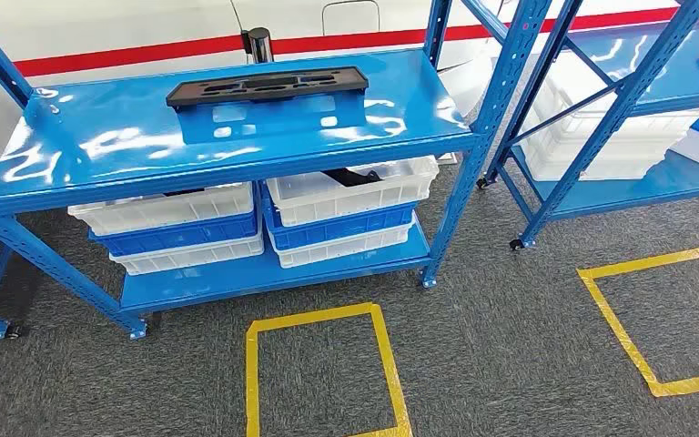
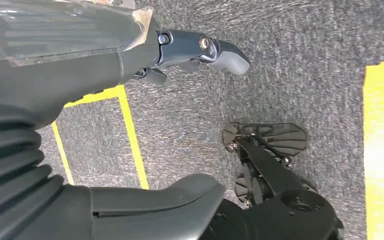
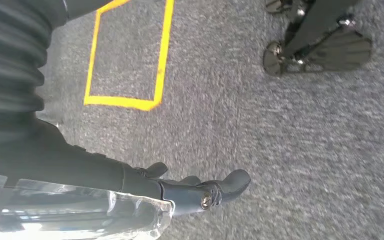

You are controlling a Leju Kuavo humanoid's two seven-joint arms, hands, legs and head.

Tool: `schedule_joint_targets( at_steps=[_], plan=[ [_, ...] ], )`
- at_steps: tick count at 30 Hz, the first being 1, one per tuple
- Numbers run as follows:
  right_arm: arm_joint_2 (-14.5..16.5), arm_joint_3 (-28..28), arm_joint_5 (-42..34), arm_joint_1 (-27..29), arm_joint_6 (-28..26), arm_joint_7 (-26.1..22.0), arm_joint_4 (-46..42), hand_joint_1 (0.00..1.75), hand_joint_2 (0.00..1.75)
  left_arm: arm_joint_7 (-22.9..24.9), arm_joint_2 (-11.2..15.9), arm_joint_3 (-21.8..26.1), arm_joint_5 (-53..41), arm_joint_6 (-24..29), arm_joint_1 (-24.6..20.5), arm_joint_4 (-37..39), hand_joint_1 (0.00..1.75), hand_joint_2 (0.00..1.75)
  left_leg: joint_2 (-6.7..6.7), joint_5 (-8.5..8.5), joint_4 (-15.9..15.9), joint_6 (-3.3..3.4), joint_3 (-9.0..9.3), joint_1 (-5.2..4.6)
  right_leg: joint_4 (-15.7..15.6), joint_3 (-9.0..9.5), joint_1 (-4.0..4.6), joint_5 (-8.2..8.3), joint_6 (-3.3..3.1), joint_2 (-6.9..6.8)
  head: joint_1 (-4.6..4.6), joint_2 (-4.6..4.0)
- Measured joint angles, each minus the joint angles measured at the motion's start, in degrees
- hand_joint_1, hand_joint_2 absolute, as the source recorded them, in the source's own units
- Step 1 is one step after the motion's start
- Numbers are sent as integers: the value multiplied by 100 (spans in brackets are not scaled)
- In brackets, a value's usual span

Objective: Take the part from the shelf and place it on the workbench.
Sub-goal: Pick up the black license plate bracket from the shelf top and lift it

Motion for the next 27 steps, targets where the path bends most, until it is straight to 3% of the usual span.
schedule_joint_targets(
  at_steps=[4,8,20,27],
  plan=[
    [1,-188,175,-104,-94,-121,98,0,0,-86,-50,345,-316,0,-93,90,0,0,0,0,0,0,-1,0,0,0,0,0,0,0,-1,0],
    [3,-621,57,-269,-147,-486,159,0,175,-209,-85,693,-584,0,-168,165,0,0,0,1,0,1,-2,0,0,1,0,1,0,0,-1,0],
    [-5,-2060,-1349,-1078,773,-1649,144,0,175,-654,-78,1186,-614,0,-245,217,0,0,-2,3,1,2,-2,0,1,2,0,2,0,-1,-1,0],
    [43,-2679,-2248,-1467,1800,-1843,96,0,175,-769,-69,1323,-603,0,-261,239,0,0,-3,4,1,3,-7,0,2,2,0,2,0,-3,-1,0]
  ],
)
